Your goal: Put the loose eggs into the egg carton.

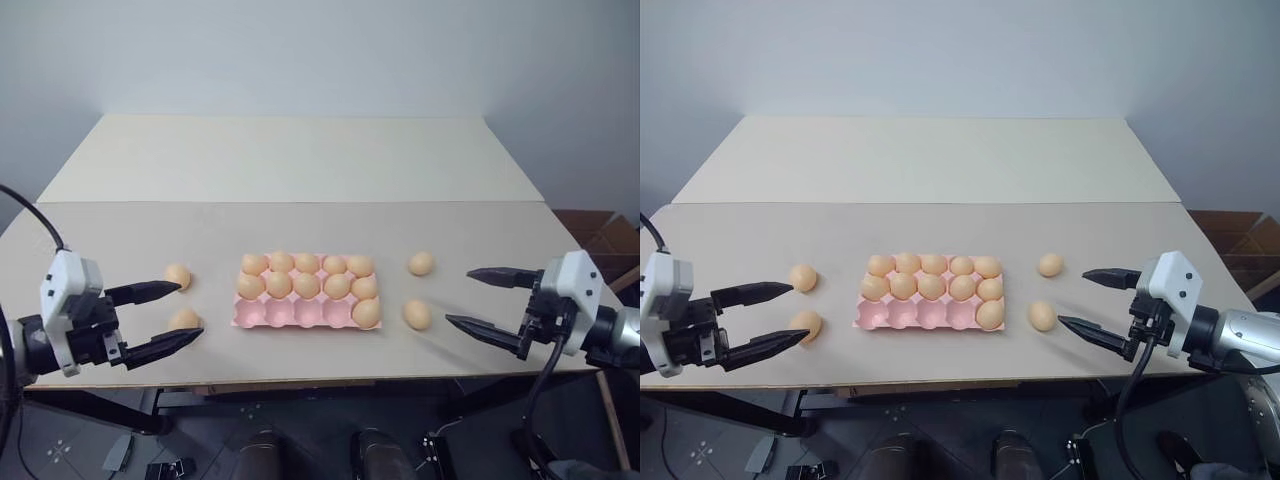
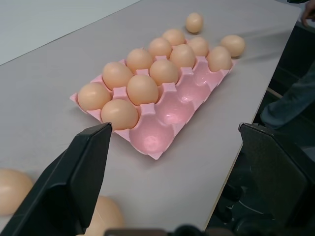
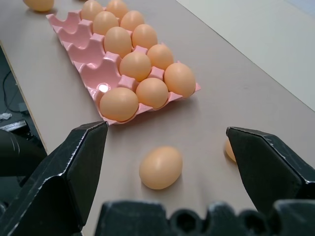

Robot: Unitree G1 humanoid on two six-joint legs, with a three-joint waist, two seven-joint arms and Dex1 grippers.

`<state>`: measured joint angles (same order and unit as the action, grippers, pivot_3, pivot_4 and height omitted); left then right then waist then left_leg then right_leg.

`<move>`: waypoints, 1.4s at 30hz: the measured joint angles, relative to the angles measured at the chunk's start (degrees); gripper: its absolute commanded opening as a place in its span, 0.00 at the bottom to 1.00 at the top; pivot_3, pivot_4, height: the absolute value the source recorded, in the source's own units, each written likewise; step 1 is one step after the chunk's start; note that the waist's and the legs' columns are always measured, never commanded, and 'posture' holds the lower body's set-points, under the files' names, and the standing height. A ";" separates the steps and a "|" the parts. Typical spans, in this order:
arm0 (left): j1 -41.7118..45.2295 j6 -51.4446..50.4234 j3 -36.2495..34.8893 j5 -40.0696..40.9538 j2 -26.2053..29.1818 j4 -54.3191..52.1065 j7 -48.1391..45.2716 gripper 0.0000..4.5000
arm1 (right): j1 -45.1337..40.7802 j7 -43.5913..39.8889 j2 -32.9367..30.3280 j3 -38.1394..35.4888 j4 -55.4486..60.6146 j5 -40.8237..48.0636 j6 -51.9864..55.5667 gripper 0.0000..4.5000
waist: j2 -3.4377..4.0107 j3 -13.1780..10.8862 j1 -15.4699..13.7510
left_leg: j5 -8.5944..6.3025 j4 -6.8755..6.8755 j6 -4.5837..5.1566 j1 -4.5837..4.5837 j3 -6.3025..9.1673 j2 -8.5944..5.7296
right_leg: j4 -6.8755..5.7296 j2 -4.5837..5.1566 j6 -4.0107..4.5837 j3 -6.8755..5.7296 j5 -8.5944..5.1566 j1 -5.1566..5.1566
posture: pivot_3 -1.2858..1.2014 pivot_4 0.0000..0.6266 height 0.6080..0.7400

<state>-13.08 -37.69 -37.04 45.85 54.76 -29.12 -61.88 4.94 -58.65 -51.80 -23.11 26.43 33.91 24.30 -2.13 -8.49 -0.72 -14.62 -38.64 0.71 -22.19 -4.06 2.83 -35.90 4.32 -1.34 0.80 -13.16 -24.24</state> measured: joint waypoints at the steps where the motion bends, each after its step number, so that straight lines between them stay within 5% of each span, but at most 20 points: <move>1: 0.44 0.00 0.14 -0.14 0.01 0.14 0.24 1.00 | 0.06 0.03 0.00 -0.03 0.03 0.00 0.00 1.00 | 0.00 0.00 -0.02 | 0.00 0.00 0.00 0.00 0.00 0.00 | 0.01 0.00 -0.01 0.00 0.00 0.01 | 0.52 0.24 1.00; 10: 5.39 -2.61 1.42 5.30 0.46 0.94 -0.94 1.00 | 0.47 5.45 -0.91 1.11 3.20 -1.20 5.63 1.00 | 0.00 0.00 0.23 | 0.00 0.00 0.00 0.02 -0.01 0.02 | -0.02 -0.02 0.00 0.01 0.00 -0.01 | 0.52 0.24 1.00; 26: 7.78 -2.36 4.35 5.76 3.11 2.43 -5.13 1.00 | -16.99 29.26 9.66 25.40 -2.18 -10.58 30.55 1.00 | -0.01 0.00 0.50 | 0.00 0.01 0.00 -0.15 0.00 -0.03 | 0.03 -0.01 0.42 -0.02 0.26 -0.12 | 0.52 0.24 1.00; 29: 7.78 -2.36 4.36 5.63 3.30 2.45 -5.15 1.00 | -17.80 31.26 10.89 27.31 -4.40 -12.61 31.41 0.88 | -0.01 -0.01 0.50 | 0.00 0.01 0.00 -0.14 0.00 -0.04 | 0.03 -0.01 0.42 -0.02 0.26 -0.12 | 0.52 0.24 1.00; 36: 6.57 -2.34 4.34 5.08 3.23 2.08 -4.94 1.00 | -18.32 31.25 11.50 26.99 -3.99 -12.83 32.73 0.40 | 0.00 -0.01 0.69 | 0.01 0.01 0.01 -0.10 0.00 0.00 | 0.00 -0.04 0.41 -0.02 0.26 -0.11 | 0.52 0.24 1.00; 42: 5.72 -2.34 4.22 5.11 2.87 0.88 -4.04 1.00 | -22.48 29.92 11.41 24.17 4.78 -9.35 35.07 0.40 | 0.02 -0.02 1.07 | 0.00 0.01 0.00 -0.09 0.02 0.03 | -0.02 -0.07 0.30 -0.01 0.32 -0.12 | 0.52 0.24 1.00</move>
<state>-7.36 -40.03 -32.83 50.95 57.63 -28.24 -65.92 -17.53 -28.73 -40.39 1.06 31.21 24.56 59.38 -2.10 -8.52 0.35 -14.62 -38.63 0.71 -22.28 -4.04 2.85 -35.92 4.25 -1.04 0.79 -12.84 -24.36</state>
